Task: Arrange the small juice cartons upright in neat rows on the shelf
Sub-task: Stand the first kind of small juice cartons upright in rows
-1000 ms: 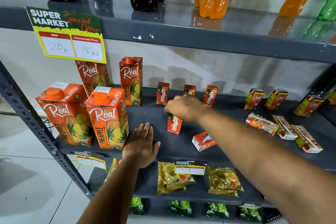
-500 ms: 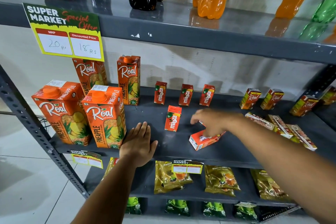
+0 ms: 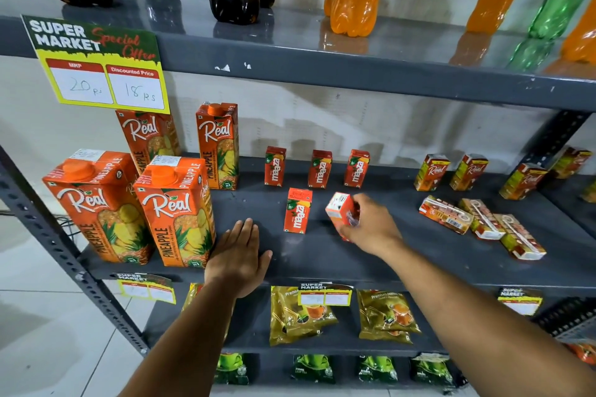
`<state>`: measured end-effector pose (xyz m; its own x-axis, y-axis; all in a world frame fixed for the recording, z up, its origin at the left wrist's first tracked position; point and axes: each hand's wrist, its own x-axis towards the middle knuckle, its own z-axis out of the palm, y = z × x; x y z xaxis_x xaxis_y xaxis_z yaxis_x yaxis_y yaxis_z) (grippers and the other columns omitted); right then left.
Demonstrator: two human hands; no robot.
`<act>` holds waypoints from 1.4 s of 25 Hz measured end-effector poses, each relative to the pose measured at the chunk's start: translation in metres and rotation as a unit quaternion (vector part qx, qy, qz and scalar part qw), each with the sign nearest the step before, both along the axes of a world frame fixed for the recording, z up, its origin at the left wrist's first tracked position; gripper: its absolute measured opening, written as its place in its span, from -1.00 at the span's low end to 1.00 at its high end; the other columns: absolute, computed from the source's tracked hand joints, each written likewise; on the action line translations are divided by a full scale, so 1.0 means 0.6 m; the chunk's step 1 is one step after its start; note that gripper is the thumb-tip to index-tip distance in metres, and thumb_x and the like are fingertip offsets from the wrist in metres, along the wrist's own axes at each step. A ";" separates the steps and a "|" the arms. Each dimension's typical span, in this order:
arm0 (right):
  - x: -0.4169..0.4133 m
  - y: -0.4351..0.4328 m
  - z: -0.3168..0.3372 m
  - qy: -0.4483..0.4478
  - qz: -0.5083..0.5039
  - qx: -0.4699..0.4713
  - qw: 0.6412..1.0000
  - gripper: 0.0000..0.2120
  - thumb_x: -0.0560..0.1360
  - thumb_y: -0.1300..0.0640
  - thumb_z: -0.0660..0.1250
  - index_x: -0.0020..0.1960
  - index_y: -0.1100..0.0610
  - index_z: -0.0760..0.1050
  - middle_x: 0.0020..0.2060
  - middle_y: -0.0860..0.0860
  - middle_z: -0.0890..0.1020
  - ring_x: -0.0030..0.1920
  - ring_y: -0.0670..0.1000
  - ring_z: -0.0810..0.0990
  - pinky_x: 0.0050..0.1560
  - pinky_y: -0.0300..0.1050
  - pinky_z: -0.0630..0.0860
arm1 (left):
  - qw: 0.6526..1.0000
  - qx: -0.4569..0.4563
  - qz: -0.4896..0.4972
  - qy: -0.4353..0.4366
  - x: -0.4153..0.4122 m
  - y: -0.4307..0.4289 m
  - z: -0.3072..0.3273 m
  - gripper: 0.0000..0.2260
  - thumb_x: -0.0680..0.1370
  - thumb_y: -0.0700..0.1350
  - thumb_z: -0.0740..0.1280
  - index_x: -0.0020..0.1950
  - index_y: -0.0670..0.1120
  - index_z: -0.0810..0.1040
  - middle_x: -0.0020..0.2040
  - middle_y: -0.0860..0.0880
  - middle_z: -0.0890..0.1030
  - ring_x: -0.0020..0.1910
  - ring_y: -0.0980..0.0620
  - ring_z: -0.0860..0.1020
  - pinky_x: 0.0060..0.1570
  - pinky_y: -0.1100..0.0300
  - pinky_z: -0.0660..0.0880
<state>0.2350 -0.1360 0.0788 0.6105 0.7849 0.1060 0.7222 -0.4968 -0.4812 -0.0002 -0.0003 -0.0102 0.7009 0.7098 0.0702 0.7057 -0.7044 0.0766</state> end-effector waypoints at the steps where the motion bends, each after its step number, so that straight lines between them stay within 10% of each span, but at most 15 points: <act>1: -0.008 0.006 -0.004 0.029 -0.033 0.042 0.998 -0.45 0.31 -0.06 0.53 0.21 0.03 0.39 0.16 0.03 0.58 0.12 0.07 0.57 0.01 -0.04 0.52 | 1.000 0.000 0.000 -0.004 -0.001 0.000 0.000 -0.36 0.59 0.22 -0.13 0.55 -0.14 -0.05 0.60 -0.08 -0.03 0.56 -0.03 -0.09 0.48 0.06 -0.11; 12: -0.034 0.031 -0.030 0.134 -0.159 0.148 0.967 -0.47 0.32 -0.06 0.54 0.14 0.06 0.37 0.13 0.05 0.59 0.06 0.07 0.60 -0.13 -0.13 0.46 | 1.000 0.001 -0.002 -0.008 -0.003 0.000 0.000 -0.36 0.59 0.23 -0.13 0.55 -0.13 -0.06 0.60 -0.07 -0.04 0.56 -0.03 -0.09 0.47 0.07 -0.14; 17: -0.014 0.022 -0.021 -0.159 -0.003 0.025 0.987 -0.48 0.35 0.02 0.47 0.27 0.00 0.42 0.16 0.03 0.55 0.15 0.13 0.50 0.05 0.05 0.46 | 1.000 0.003 -0.004 -0.010 -0.001 0.000 0.000 -0.36 0.59 0.23 -0.13 0.55 -0.13 -0.05 0.60 -0.08 -0.02 0.56 -0.04 -0.07 0.47 0.06 -0.13; 22: -0.002 0.028 0.006 -0.529 0.264 -0.074 0.803 -0.74 0.40 0.16 0.44 0.08 0.04 0.59 0.01 0.07 0.60 0.09 0.17 0.50 0.09 0.12 0.41 | 1.000 0.014 -0.002 0.001 -0.001 0.001 -0.003 -0.36 0.58 0.23 -0.15 0.55 -0.13 -0.05 0.60 -0.08 -0.02 0.56 -0.05 -0.06 0.47 0.05 -0.11; 26: -0.001 0.031 -0.002 -0.631 0.384 -0.160 0.655 -0.74 0.43 0.14 0.43 0.12 0.07 0.57 0.13 0.05 0.58 0.22 0.16 0.44 0.16 0.06 0.39 | 1.000 0.012 -0.003 0.003 -0.001 0.003 -0.005 -0.35 0.58 0.24 -0.16 0.55 -0.13 -0.06 0.60 -0.08 -0.03 0.56 -0.04 -0.07 0.47 0.05 -0.12; 35: 0.038 0.025 0.041 -0.637 0.399 -0.076 0.655 -0.68 0.41 0.27 0.35 0.15 0.09 0.51 0.11 0.12 0.60 0.20 0.19 0.51 0.29 0.18 0.35 | 1.000 0.017 -0.010 0.002 -0.001 0.003 -0.004 -0.35 0.58 0.23 -0.16 0.55 -0.14 -0.03 0.59 -0.09 0.00 0.56 -0.06 -0.05 0.48 0.04 -0.08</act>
